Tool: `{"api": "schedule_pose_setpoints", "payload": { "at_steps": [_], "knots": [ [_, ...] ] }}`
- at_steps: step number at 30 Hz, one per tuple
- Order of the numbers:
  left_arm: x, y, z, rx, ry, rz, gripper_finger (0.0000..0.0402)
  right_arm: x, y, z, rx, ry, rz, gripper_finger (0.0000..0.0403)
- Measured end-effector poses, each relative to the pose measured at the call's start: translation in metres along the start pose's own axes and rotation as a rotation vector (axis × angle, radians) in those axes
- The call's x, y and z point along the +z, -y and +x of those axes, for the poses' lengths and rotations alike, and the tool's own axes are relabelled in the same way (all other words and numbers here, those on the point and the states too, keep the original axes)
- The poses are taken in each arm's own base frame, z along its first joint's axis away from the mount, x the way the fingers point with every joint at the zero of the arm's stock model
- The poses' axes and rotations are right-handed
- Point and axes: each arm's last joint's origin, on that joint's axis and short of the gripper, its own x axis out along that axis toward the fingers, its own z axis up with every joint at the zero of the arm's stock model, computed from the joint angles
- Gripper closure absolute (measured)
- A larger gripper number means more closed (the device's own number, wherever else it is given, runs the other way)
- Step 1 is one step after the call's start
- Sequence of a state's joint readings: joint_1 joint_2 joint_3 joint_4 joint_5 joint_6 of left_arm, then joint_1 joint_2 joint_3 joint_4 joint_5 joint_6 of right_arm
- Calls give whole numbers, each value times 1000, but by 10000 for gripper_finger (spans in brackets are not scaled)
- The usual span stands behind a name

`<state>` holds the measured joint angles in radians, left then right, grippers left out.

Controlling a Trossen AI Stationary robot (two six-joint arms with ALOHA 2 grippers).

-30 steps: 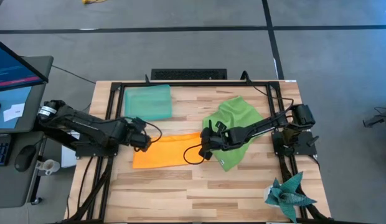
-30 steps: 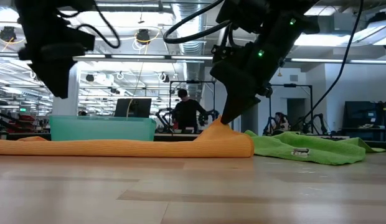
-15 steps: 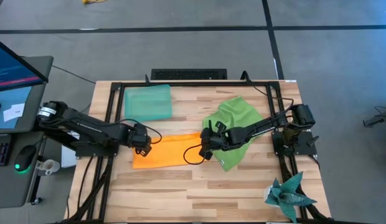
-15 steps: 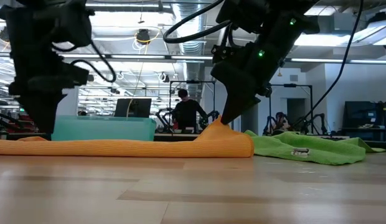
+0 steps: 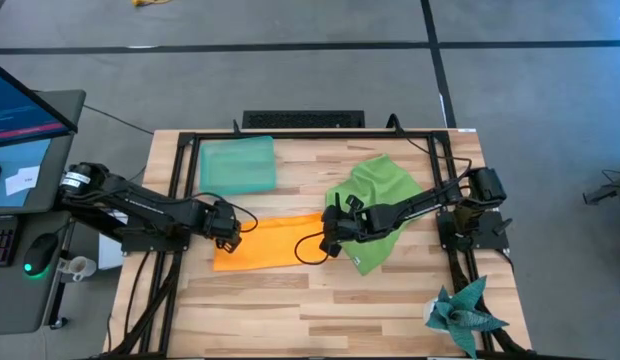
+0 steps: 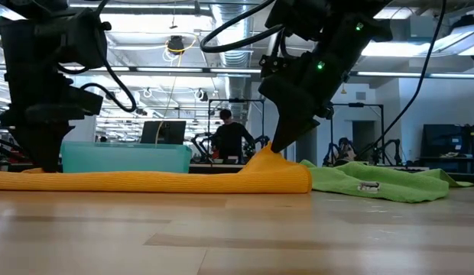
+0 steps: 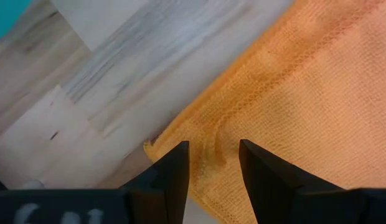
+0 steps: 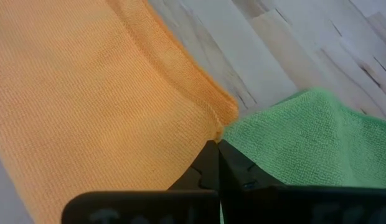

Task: Roll microfiber towels into tight, uniform cylinder then place into a basket
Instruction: Roll the yellow microfiber cloth

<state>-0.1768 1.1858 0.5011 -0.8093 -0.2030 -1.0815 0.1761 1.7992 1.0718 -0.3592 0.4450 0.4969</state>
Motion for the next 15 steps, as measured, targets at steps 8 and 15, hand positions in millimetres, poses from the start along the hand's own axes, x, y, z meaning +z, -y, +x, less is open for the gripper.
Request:
{"api": "schedule_pose_setpoints", "payload": {
  "at_steps": [8,15],
  "knots": [
    [-5,3,-1,-7,-1,28,330,0,0,0,0,0,1,392],
    [-12,6,-3,-6,24,59,396,0,0,0,0,0,-3,392]
  ]
}}
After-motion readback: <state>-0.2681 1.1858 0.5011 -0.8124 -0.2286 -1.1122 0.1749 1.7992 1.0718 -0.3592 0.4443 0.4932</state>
